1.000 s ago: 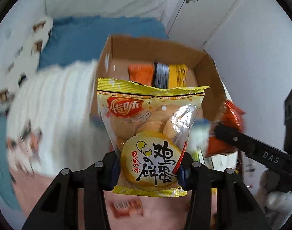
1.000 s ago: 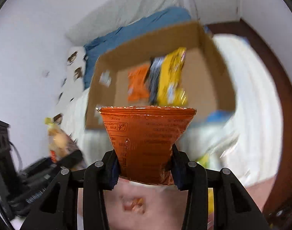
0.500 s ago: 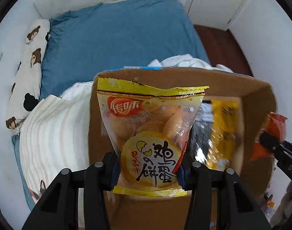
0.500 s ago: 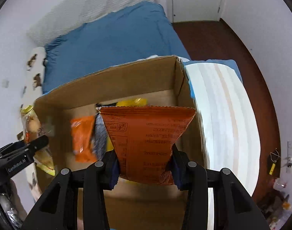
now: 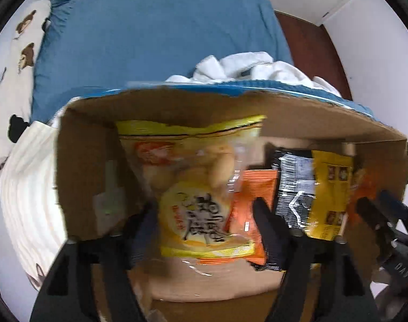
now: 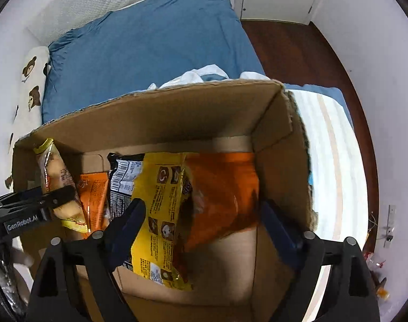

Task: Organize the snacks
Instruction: 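Carry both bags into the box and release them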

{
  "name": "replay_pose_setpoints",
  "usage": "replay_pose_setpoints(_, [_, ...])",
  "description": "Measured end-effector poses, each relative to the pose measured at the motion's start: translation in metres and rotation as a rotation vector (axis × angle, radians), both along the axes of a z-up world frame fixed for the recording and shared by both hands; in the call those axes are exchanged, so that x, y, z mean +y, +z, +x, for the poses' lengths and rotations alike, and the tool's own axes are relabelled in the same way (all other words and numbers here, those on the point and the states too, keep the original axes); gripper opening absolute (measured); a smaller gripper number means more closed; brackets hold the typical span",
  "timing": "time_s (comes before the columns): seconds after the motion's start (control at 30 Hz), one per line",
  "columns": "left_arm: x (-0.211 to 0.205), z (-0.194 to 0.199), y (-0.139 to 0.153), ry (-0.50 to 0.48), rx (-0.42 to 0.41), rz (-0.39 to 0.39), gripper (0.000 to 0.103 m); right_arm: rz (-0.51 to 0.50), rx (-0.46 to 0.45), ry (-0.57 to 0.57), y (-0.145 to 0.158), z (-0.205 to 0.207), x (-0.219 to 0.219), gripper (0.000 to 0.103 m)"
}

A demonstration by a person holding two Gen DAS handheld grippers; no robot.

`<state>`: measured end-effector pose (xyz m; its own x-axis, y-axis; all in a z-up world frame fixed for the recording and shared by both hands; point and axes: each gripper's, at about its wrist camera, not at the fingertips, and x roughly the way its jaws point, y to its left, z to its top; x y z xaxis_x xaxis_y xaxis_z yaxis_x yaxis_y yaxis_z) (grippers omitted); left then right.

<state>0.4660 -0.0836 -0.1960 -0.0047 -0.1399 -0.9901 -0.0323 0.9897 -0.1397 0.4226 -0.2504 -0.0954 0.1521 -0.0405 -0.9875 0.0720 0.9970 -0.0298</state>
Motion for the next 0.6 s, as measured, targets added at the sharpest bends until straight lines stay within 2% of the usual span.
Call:
replay_pose_setpoints(0.03, [-0.003,-0.001,0.002,-0.002,-0.005,0.0,0.082,-0.003,-0.003,-0.001,0.0,0.0,0.0,0.09])
replay_pose_setpoints(0.1, [-0.007,-0.003,0.005,-0.006,-0.016,0.011,0.085,-0.002,-0.002,0.002,0.001,0.0,-0.001,0.091])
replay_pose_setpoints(0.17, [-0.008,-0.005,0.008,-0.006,-0.027,0.017,0.093,0.0,-0.005,0.005,0.001,0.0,-0.002,0.091])
replay_pose_setpoints(0.33, [-0.006,-0.01,0.017,0.006,-0.056,0.011,0.094,0.028,-0.023,-0.002,0.007,-0.007,-0.001,0.092])
replay_pose_setpoints(0.6, [-0.001,-0.044,0.057,0.034,-0.2,0.01,0.094,0.04,-0.086,0.044,0.028,-0.044,0.014,0.092])
